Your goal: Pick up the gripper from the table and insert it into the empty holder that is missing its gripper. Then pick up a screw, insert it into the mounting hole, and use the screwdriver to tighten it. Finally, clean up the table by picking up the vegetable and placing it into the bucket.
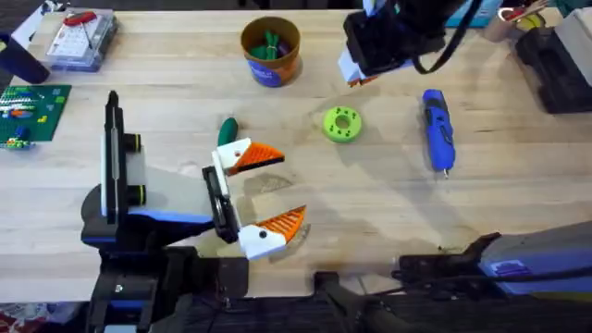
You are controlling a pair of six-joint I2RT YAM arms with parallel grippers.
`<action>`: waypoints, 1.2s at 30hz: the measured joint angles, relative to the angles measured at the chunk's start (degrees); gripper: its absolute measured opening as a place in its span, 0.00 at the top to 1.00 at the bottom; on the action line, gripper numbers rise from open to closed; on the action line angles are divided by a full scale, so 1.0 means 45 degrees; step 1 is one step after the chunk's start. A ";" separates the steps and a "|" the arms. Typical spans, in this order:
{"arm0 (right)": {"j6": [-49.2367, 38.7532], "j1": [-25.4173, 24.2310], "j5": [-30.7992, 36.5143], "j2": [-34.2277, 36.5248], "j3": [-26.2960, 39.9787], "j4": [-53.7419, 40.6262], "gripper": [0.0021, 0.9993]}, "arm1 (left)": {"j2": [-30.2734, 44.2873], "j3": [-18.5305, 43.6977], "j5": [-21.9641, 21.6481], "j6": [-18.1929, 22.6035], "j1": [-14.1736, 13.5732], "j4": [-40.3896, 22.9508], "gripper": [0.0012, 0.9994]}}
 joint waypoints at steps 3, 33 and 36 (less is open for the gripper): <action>-0.0214 0.0375 0.0000 0.0010 0.0905 -0.0688 1.00 | 0.0000 0.0000 0.0000 0.0000 0.0004 0.0000 0.01; -0.2874 0.4680 -0.1020 0.1244 0.3360 -0.0741 1.00 | 0.0000 0.0000 0.0000 0.0000 0.0004 0.0000 0.01; -0.2926 0.4702 -0.1016 0.1299 0.3360 -0.0799 1.00 | 0.0000 0.0000 0.0000 0.0000 0.0005 0.0000 0.01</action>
